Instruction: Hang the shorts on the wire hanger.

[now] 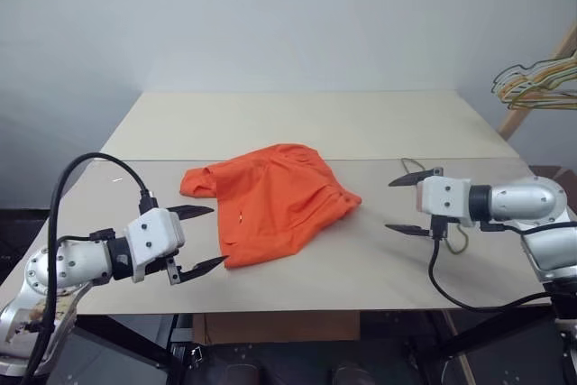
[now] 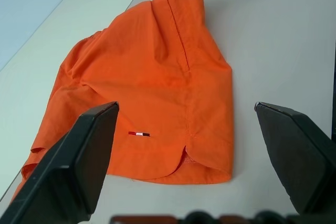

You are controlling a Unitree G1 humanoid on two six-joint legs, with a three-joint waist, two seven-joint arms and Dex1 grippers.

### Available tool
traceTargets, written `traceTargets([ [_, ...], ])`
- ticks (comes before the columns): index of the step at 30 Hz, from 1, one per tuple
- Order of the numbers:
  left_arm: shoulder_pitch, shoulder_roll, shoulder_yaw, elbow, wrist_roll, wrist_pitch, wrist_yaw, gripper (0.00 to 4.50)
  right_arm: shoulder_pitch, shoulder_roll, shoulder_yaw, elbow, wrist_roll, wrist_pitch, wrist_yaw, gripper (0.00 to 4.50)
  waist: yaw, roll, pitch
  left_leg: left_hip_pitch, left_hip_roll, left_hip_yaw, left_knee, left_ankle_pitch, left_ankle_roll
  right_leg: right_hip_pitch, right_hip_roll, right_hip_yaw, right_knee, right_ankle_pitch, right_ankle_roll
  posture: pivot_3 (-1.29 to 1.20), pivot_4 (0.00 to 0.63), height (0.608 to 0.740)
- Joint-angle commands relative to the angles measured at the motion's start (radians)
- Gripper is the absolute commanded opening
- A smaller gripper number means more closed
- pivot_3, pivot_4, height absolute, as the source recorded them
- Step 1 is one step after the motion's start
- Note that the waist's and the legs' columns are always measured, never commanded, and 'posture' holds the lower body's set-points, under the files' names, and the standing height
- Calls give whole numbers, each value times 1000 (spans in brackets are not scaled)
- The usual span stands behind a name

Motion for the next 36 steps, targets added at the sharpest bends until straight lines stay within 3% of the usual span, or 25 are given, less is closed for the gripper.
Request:
traceTargets([
  [1,-17,15,-26,6,-22,-7,-45,4500,-105,63,99,180,-189,-238,-130,4489,-17,0,0,1,0,3,0,0,0,0,0,1,0,0,0,48,0,740],
  [8,-26,16,-42,7,-26,1,-67,4500,-308,189,278,581,-500,-511,-437,4489,-42,0,0,1,0,8,-1,1,-1,-1,0,3,1,0,0,54,0,740],
  [14,-6,26,-21,8,-27,-2,-77,4500,-439,257,375,815,-648,-607,-627,4489,-51,-1,0,1,-1,4,-2,1,-1,-2,-1,6,1,1,0,71,0,740],
  [21,23,31,7,4,-30,-5,-81,4500,-514,321,439,954,-711,-668,-735,4489,-51,0,0,3,-1,3,-3,1,-1,-1,0,6,2,1,0,83,0,740],
  [24,33,31,15,1,-29,-5,-80,4500,-534,340,452,990,-715,-669,-734,3910,-51,0,0,3,-1,3,-3,1,-1,-1,0,7,2,1,0,89,0,740],
  [34,49,32,31,23,-49,2,-102,4500,-548,343,482,1028,-754,-668,-785,224,-51,0,1,4,-1,3,-3,1,-1,-1,0,7,3,1,0,79,0,740],
  [36,42,27,23,54,-63,-1,-123,4500,-545,343,476,1025,-740,-659,-772,16,-52,0,1,4,-1,3,-3,1,-2,-1,0,7,3,1,0,78,0,740],
])
